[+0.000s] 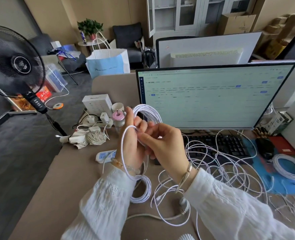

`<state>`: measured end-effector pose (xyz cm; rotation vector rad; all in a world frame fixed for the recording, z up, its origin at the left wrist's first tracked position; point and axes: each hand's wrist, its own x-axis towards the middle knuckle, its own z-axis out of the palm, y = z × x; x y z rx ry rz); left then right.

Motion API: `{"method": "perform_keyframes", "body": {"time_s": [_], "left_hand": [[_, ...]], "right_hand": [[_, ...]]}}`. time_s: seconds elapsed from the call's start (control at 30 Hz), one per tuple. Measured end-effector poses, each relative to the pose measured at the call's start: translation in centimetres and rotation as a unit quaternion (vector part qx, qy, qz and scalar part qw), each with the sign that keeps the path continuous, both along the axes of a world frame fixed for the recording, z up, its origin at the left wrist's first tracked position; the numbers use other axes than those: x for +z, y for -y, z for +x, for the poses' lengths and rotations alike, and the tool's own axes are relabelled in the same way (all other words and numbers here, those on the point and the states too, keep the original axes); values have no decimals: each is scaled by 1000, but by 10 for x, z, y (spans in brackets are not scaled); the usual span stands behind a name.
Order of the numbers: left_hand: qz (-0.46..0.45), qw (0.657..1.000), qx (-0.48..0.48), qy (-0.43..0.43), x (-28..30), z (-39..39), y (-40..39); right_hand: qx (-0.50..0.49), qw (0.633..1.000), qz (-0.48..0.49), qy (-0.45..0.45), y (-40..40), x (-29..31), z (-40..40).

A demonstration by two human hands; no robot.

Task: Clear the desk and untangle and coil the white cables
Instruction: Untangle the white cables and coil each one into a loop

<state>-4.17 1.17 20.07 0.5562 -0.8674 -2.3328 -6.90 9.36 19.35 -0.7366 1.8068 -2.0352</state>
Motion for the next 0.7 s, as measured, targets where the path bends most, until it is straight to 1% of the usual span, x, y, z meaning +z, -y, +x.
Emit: {"method": "perform_keyframes", "body": {"time_s": [0.03,0.1,0.2,0.27,0.37,0.43,0.5,0.6,0.7], "left_hand": [[4,1000,-2,-7,-1,-1,2],[17,1000,3,-22,-2,-2,11],[15,999,18,-29,-5,-6,30],[-18,996,85,22,-4,-5,39],[-96,971,189,112,0,-4,36],[-125,954,229,148,1,-6,29],[-147,945,239,170,0,-7,27],[-200,926,240,210,-7,-5,27],[-197,929,242,201,-6,-5,25]], "right_hand": [[3,1000,10,-4,0,-1,0],[14,998,38,-39,-1,-4,1],[18,983,76,-165,-12,-11,3],[48,962,74,-259,-23,-16,5],[97,937,79,-325,-32,-20,13],[83,921,97,-367,-29,-24,17],[63,919,97,-378,-25,-25,18],[52,933,93,-345,-23,-23,16],[61,946,80,-307,-24,-23,10]]}}
